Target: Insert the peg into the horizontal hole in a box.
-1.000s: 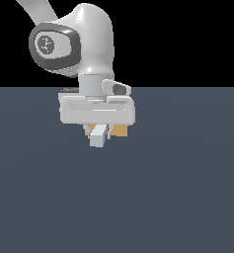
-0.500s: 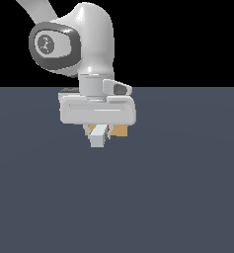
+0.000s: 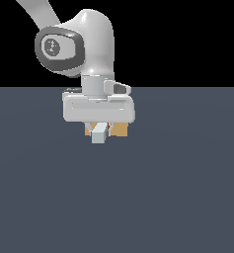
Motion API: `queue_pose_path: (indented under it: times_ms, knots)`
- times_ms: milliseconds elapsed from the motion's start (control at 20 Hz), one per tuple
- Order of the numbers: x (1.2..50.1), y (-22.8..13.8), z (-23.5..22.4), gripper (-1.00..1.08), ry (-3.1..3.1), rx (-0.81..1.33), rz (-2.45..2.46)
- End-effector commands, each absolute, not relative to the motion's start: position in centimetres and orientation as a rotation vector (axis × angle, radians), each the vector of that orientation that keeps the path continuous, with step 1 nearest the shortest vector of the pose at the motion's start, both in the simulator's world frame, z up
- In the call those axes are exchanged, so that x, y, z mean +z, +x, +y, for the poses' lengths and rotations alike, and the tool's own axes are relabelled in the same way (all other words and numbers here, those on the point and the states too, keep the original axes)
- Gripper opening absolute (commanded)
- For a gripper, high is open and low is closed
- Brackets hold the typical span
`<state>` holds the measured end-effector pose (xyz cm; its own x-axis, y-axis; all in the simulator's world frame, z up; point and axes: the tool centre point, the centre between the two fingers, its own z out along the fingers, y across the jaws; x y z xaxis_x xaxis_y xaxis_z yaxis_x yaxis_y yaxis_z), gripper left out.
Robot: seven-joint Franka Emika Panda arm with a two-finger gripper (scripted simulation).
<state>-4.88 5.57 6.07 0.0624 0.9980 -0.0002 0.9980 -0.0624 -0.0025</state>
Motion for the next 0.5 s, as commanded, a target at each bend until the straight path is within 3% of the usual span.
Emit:
queue_pose_path:
  times_ms: [0, 450]
  knots:
    - [6.2, -4.8, 7.3, -1.00, -2.287, 0.000, -2.153]
    - [6.2, -4.4, 12.7, -1.00, -2.288, -0.002, -2.153]
